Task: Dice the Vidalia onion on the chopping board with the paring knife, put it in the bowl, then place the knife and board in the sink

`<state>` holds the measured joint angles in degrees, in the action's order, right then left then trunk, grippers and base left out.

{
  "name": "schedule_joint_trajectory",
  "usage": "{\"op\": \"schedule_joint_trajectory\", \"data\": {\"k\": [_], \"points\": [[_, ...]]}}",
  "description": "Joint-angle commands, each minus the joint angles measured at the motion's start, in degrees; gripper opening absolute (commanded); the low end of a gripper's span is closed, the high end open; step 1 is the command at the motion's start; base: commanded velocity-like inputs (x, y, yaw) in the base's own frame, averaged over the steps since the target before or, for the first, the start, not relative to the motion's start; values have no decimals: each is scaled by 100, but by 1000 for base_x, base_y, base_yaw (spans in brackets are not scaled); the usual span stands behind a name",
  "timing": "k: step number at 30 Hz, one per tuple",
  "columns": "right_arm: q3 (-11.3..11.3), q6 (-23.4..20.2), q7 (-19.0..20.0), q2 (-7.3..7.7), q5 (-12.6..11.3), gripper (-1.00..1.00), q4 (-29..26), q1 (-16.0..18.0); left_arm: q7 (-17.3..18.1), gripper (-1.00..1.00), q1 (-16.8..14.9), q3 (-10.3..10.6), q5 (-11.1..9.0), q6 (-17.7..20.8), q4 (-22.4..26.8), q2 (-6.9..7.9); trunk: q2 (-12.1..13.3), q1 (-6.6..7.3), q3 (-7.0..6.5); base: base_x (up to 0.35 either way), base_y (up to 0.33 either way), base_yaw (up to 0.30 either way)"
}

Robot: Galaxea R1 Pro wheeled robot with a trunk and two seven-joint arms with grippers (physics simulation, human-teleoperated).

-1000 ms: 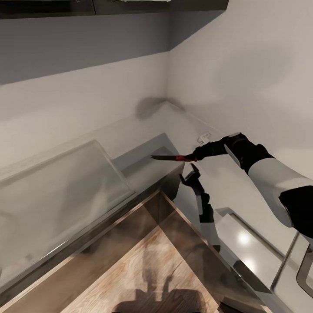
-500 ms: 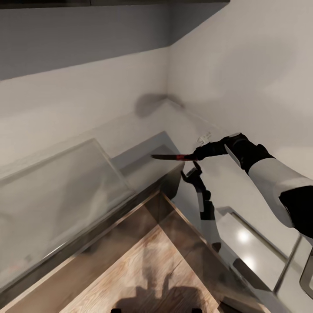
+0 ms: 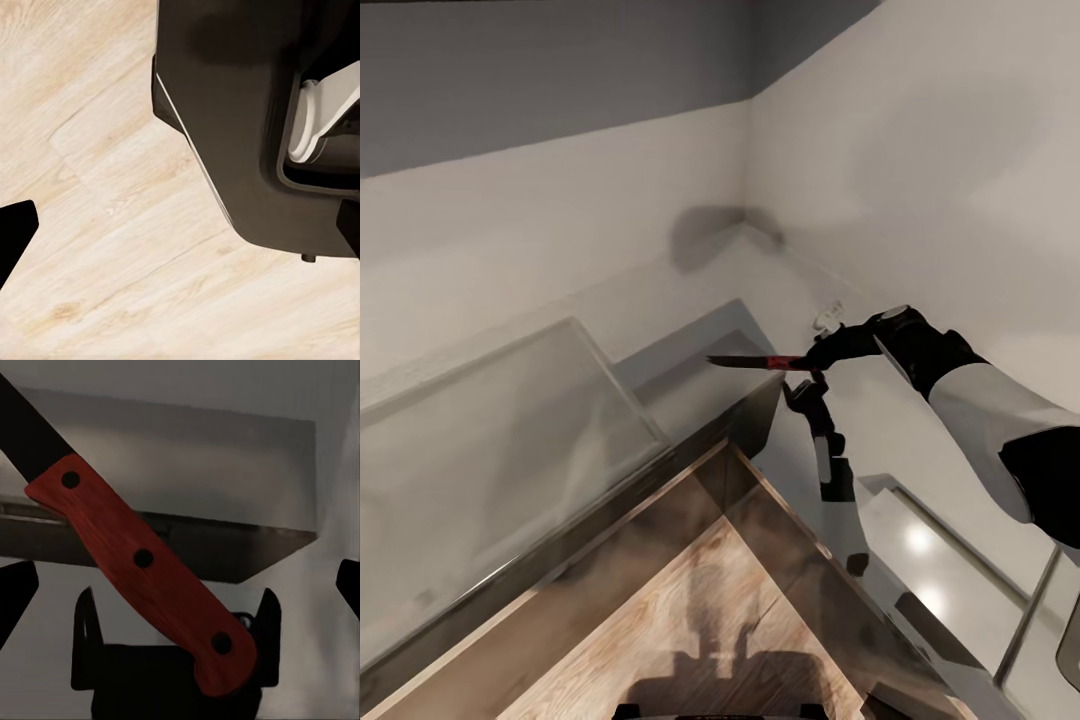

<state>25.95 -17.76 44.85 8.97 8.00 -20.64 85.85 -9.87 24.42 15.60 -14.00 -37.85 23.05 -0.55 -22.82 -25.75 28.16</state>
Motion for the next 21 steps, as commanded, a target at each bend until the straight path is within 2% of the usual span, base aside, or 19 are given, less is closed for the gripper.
{"op": "schedule_joint_trajectory", "data": {"k": [1, 10, 21], "points": [[-6, -23, 27, -3, 52, 100, -11, 2, -33, 100, 2, 49, -50, -12, 9, 6, -9, -3, 8, 0, 0, 0], [-5, -34, 8, -46, 95, 100, -2, 2, -33, 100, 2, 49, -50, -12, 8, 11, -9, -3, 16, 0, 0, 0], [-7, -26, 6, -85, 94, 100, 4, 2, -33, 100, 2, 49, -50, -12, -90, 2, -9, -3, 108, 0, 0, 0]]}}
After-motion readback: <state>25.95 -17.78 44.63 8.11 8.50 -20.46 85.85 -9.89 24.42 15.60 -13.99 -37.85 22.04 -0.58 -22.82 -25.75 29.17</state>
